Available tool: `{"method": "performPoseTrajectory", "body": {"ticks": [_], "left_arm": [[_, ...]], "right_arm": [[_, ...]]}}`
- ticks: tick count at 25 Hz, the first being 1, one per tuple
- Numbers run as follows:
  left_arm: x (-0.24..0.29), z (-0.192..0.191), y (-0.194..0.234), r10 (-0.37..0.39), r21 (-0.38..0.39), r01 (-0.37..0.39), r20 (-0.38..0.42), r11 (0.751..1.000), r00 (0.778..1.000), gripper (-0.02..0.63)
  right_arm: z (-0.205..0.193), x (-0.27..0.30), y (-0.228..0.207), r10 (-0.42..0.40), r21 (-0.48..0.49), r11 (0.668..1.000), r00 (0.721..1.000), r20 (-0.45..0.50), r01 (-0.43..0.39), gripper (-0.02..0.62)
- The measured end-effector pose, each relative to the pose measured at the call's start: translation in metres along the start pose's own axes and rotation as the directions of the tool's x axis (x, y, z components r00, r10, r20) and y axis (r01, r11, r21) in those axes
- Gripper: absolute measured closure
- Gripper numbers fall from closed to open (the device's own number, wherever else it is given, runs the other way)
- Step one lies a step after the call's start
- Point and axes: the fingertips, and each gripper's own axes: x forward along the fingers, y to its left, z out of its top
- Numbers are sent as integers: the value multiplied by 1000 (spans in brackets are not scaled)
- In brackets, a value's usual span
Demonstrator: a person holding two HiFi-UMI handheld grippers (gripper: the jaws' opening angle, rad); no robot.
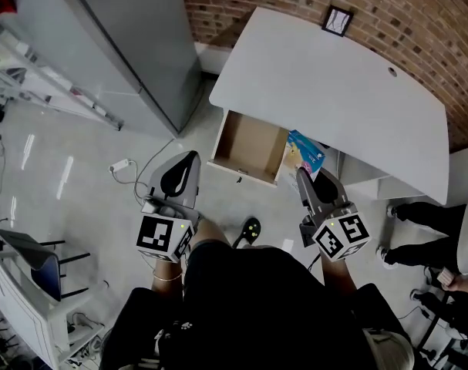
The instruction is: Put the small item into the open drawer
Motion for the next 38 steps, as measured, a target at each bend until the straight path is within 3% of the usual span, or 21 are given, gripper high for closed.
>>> {"method": "performPoseTrajectory", "body": {"ticks": [12,25,38], "left_arm": [[-3,-26,22,37,-19,-38,-49,999,998,609],[28,-67,44,-22,-72,15,-88,997,996,609],[49,-95,55,-57,-73,49,-107,996,993,609]], "right_arm": [[-34,41,-5,39,-108,993,991,-129,-53,500],[-77,83,-19,9,-142,989,970,-241,-44,500],[-111,112,-33,-5,-185,981,947,-320,-57,500]]}}
